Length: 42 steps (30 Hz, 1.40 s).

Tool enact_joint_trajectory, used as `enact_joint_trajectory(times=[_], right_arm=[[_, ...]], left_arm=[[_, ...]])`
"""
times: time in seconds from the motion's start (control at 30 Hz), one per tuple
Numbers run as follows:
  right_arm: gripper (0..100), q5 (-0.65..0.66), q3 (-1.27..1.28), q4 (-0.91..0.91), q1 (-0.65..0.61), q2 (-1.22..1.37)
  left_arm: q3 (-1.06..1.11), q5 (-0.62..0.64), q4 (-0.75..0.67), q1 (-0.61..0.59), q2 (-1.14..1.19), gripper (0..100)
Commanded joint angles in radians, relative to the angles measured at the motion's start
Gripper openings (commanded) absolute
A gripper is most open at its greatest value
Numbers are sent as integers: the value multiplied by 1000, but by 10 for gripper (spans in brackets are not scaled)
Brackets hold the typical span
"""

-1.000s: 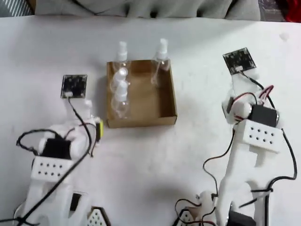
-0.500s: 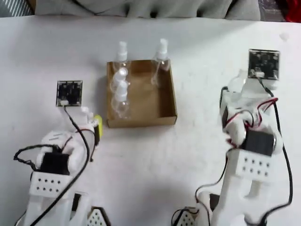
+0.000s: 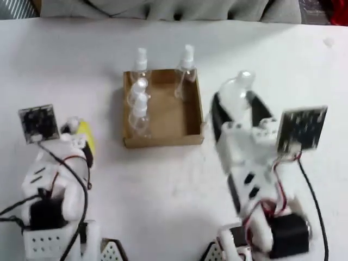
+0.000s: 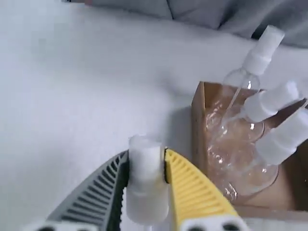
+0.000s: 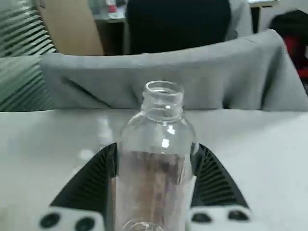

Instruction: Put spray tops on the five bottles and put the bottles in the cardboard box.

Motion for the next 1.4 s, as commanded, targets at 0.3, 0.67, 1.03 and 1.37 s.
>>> enact_joint_trajectory(times=[0.3,0.67,1.03,1.37], right_arm=[[15,29,486,-403,-456,-410],[15,255,786,-481,-631,-503],[15,256,1088,-650,-774,-496],[15,256,1085,-628,-771,-498]], left_arm=[[-109,-3,-54,-85,-128,20],[-371,-5,-109,-81,-68,20],[-799,9,-138,-77,331,20],[-1020,264,218,96,481,20]])
